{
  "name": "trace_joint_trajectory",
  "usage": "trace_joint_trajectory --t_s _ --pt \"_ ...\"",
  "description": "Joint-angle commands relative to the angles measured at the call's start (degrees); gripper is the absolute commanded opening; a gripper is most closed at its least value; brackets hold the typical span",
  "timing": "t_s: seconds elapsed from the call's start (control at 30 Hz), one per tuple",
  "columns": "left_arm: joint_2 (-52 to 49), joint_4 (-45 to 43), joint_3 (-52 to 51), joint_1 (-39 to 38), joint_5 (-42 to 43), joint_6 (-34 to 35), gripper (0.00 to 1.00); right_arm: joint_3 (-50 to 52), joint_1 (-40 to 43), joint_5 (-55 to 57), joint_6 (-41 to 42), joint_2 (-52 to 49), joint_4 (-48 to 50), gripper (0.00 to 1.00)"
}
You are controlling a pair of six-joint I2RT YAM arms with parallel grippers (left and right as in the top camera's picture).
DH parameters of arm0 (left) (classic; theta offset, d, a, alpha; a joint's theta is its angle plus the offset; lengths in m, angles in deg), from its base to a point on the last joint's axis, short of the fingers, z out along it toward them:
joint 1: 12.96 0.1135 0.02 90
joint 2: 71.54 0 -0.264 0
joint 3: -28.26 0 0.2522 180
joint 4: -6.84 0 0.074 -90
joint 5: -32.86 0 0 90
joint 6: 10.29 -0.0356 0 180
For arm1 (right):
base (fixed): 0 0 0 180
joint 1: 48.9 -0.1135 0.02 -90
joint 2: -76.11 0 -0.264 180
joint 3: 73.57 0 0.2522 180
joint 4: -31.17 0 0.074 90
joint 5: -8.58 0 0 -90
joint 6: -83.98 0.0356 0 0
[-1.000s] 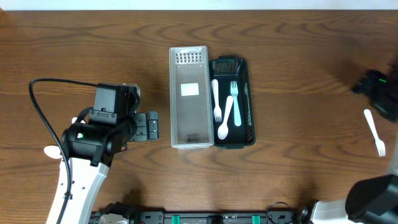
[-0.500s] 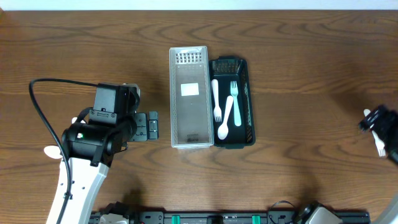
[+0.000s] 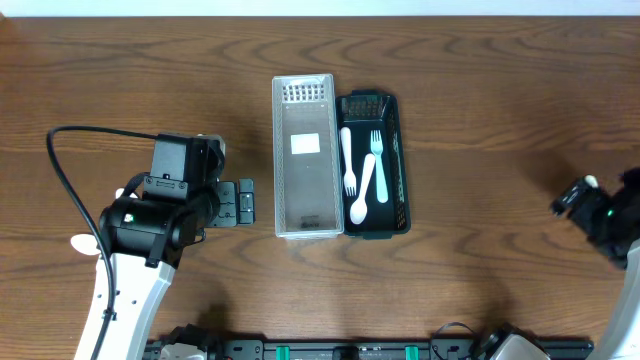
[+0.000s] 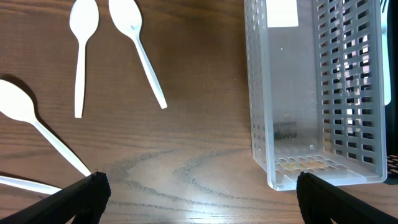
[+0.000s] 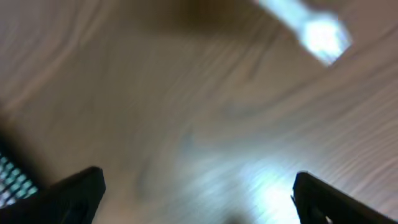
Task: Pack container
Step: 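Move the right gripper to the remaining white fork on the right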
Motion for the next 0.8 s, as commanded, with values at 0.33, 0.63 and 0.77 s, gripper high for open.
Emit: trace_joint_trajectory --t_s 0.33,0.63,0.77 --pt "-0.33 0.22 0.11 0.24 -0.87 -0.11 0.98 0.00 0.13 17.64 -27.63 -12.46 13.79 0.99" --pt "-0.35 0.68 0.11 0.24 -0.87 -0.11 0.98 0.00 2.99 13.27 -35.30 -23.15 16.35 0.99" --pt "-0.35 0.68 0.11 0.24 -0.87 -0.11 0.98 0.00 5.70 11.39 -36.96 -26.97 16.85 0.99"
